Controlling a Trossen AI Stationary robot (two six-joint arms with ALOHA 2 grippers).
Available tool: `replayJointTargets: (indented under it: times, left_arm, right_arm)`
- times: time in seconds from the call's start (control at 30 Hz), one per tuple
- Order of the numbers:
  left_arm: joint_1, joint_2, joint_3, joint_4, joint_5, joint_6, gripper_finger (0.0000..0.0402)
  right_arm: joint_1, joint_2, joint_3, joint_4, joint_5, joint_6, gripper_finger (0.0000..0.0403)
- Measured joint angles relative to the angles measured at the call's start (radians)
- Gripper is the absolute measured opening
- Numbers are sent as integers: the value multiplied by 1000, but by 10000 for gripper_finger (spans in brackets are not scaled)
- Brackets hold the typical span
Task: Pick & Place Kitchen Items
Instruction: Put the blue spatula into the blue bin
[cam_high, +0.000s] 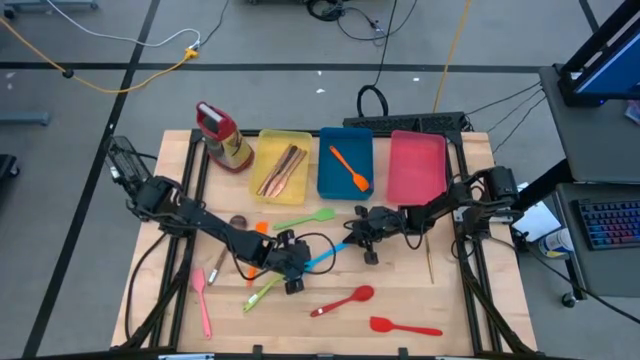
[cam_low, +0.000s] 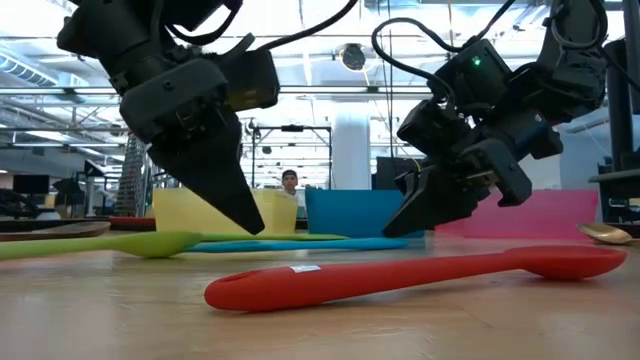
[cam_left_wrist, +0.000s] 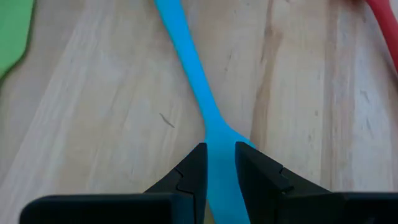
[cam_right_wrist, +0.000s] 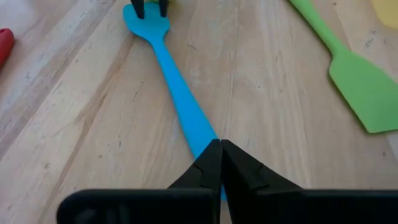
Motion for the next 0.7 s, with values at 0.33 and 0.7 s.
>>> replayJointTargets:
  times: [0.33, 0.7]
  left_arm:
    - [47, 0, 0, 7, 152, 74, 102]
    - [86, -5, 37, -29, 196, 94, 227]
  right_arm:
    - [0, 0, 0, -17, 1, 0, 0]
    - [0, 0, -1, -21, 1, 0, 0]
